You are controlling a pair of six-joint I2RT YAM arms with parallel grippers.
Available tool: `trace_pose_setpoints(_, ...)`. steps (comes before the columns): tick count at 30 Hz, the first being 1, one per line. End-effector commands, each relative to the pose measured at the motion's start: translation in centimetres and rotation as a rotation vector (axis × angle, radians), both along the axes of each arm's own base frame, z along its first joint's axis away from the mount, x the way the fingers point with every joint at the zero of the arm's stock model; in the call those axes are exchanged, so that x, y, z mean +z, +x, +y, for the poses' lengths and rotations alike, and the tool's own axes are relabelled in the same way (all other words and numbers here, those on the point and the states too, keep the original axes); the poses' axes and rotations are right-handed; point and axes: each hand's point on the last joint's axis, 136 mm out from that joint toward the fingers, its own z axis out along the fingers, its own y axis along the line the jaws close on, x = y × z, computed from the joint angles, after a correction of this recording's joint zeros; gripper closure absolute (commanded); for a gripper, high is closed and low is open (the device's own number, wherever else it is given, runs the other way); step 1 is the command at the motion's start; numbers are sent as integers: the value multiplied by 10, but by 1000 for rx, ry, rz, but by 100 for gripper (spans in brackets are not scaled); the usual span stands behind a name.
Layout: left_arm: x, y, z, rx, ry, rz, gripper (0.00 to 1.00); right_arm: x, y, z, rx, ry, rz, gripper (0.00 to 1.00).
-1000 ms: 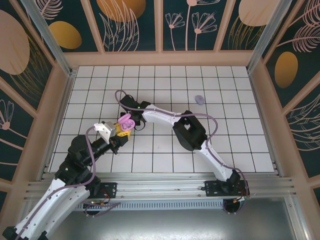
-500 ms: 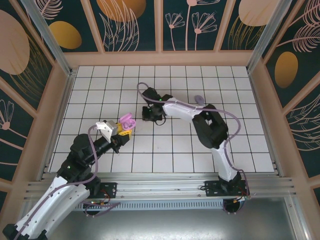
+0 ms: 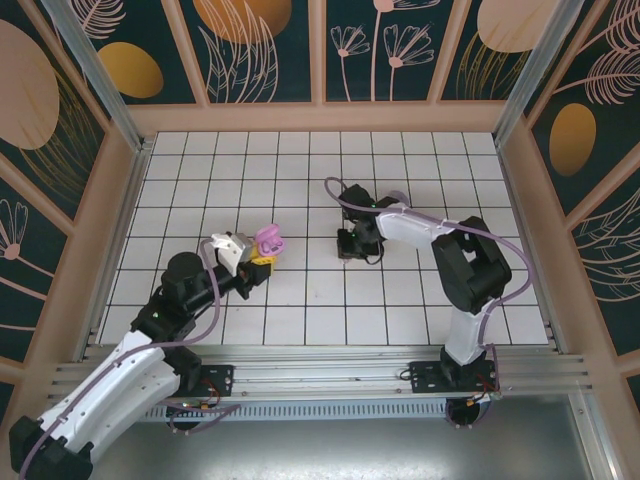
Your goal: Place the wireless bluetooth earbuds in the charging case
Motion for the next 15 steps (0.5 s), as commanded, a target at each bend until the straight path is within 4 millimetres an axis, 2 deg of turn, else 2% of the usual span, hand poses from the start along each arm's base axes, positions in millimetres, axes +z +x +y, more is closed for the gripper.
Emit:
trace_pose_setpoints(1, 27, 2, -11, -49, -45, -80, 99, -1, -17, -19, 31, -15, 44, 82)
trace_pose_setpoints(7, 22, 7, -17, -62, -45, -56, 99, -9, -17, -20, 25, -11, 52, 81)
trace_pose_setpoints(15, 20, 6, -13, -48, -37, -50, 99, -12, -15, -18, 5, -1, 54, 70)
